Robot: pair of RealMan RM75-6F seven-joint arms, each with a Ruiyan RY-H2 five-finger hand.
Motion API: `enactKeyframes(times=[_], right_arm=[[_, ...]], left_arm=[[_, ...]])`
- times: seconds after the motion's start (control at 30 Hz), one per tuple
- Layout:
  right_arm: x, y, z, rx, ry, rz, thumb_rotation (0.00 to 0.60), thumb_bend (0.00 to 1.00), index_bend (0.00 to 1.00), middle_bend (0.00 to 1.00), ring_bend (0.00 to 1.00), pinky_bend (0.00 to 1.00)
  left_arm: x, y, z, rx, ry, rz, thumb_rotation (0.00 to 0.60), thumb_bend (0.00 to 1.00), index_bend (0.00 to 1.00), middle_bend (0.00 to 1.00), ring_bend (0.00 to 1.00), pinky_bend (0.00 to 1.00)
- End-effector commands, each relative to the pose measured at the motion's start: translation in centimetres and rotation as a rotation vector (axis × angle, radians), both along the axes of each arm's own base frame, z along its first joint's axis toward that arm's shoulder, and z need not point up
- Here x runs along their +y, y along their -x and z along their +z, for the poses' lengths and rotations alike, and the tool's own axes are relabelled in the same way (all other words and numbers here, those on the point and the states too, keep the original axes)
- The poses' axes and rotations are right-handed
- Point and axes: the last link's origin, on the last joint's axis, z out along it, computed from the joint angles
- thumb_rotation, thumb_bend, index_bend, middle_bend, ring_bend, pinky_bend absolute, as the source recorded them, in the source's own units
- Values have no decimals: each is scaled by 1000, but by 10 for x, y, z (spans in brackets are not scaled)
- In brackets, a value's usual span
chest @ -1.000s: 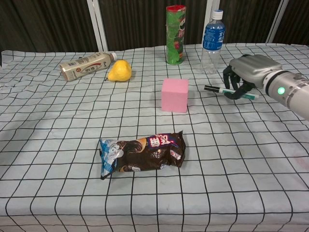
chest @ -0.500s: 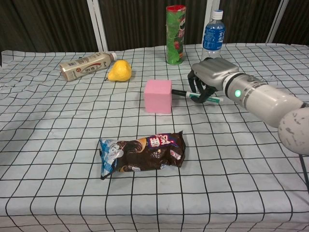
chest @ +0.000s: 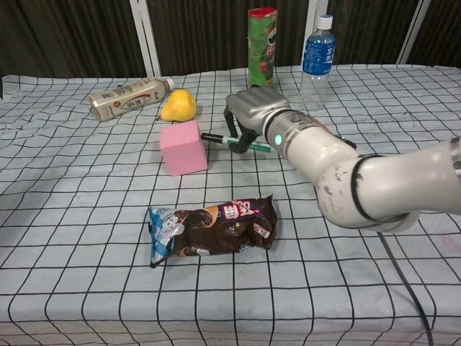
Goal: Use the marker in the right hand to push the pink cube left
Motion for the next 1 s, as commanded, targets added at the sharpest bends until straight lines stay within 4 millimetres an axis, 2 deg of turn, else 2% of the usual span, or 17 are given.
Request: enactKeyframes(times=[0.03, 0.2, 0.3, 0.4, 0.5, 0.57, 0.67, 0.8, 0.9, 1.0], right_arm=[[3, -15, -9, -11, -10, 7, 600, 503, 973, 698, 449, 187], [10, -27, -21, -17, -27, 24, 600, 503, 973, 698, 449, 188], [10, -25, -21, -2, -18, 35, 600, 503, 973, 698, 449, 188], [9, -15, -11, 23, 11, 50, 600, 503, 973, 698, 449, 188], [11, 2, 9, 23, 43, 66, 600, 503, 973, 698, 449, 188], [17, 25, 32, 42, 75, 75, 600, 503, 973, 697, 449, 188], [29, 67, 79, 96, 124, 59, 600, 503, 973, 697, 449, 188], [43, 120, 132, 185, 171, 0, 600, 503, 973, 697, 449, 188], [50, 158, 161, 252, 185, -59, 600, 503, 973, 697, 449, 188], [54, 191, 176, 307, 184, -115, 600, 502, 973, 697, 449, 188]], left_arm=[[0, 1, 1, -3, 0, -1, 600, 403, 0, 0, 0, 198], [-1, 2, 3, -5, -3, -1, 600, 403, 0, 0, 0, 198], [-2, 3, 3, -3, -4, -1, 600, 403, 0, 0, 0, 198], [-2, 3, 2, 0, -4, -1, 600, 403, 0, 0, 0, 198], [-2, 2, 2, -1, -6, -3, 600, 403, 0, 0, 0, 198], [-3, 1, 2, -1, -5, -5, 600, 402, 0, 0, 0, 198], [-3, 1, 1, 2, -3, -5, 600, 402, 0, 0, 0, 198], [-3, -1, -3, 10, 0, -5, 600, 403, 0, 0, 0, 199], [-3, -3, -6, 19, 3, -5, 600, 403, 0, 0, 0, 198], [-1, -4, -9, 28, 9, -1, 600, 402, 0, 0, 0, 199]])
